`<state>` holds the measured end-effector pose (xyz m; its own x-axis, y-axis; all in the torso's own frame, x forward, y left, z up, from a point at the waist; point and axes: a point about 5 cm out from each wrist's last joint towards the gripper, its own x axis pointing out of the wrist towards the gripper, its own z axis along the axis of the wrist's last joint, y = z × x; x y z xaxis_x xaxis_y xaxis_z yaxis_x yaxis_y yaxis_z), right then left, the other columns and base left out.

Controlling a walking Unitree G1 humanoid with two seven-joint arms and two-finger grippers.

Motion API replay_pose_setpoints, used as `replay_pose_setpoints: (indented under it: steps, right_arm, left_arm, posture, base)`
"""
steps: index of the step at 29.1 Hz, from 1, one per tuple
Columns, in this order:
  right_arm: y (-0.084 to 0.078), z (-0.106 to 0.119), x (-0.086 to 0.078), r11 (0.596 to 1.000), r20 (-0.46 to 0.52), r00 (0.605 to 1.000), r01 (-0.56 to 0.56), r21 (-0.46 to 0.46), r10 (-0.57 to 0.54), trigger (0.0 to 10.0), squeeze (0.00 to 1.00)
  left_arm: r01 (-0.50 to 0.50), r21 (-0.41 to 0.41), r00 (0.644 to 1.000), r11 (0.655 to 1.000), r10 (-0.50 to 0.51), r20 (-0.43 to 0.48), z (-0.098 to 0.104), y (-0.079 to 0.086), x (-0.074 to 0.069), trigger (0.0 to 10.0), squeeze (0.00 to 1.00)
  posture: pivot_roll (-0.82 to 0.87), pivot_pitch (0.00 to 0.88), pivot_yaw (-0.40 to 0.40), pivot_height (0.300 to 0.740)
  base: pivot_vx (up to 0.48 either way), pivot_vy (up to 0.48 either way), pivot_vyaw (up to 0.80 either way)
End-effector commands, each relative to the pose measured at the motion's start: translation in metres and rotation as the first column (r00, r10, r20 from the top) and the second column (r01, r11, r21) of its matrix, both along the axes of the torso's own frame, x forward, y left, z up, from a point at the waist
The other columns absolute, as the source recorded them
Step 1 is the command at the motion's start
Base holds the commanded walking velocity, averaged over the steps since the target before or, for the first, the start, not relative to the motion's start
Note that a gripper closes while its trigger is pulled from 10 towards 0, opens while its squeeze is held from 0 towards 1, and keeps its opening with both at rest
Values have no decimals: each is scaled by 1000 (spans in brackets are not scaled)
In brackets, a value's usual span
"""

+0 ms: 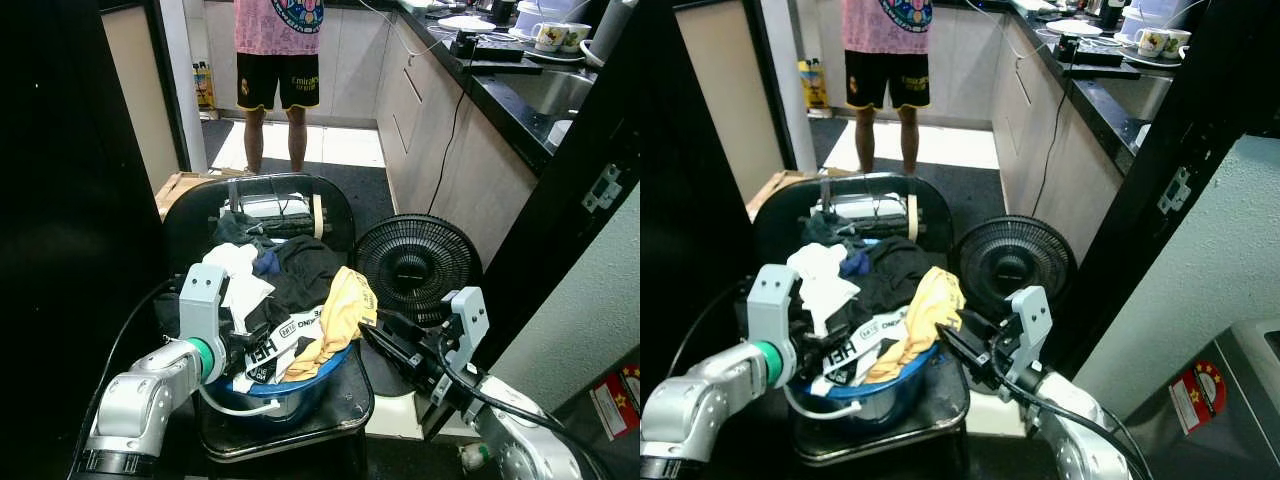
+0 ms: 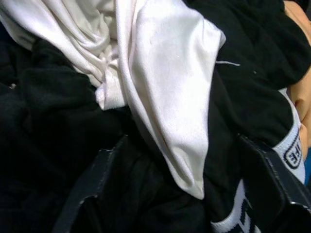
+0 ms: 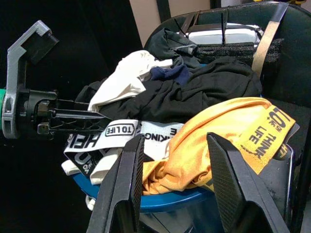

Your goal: Clothes washing

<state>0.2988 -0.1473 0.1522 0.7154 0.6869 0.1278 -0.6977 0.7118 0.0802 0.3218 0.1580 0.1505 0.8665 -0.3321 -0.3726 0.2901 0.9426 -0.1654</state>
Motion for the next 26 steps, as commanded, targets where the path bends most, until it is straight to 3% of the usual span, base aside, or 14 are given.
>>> replay_pose_setpoints:
  steps: [1,23,26]
  right_arm:
    - [-2,-2,0,1000,-4,1000,-1,-19,1,10000,0]
    - [-1,-2,1,1000,-3,1000,4,-13,-4,10000,0]
    - [-1,-2,1,1000,-3,1000,5,-12,-5,10000,0]
  left_arm:
    - [42,-12,994,999,-43,-101,-20,-6,-9,0,0]
    - [61,-57,995,997,-65,-78,-15,-7,-11,0,0]
    - [67,-59,997,996,-69,-36,-11,-7,-11,0,0]
  posture:
    - [-32,101,-14,740]
    - [-27,109,-14,740]
    - [-27,109,-14,740]
  base:
    - [0,0,0]
    - [0,0,0]
    - [0,0,0]
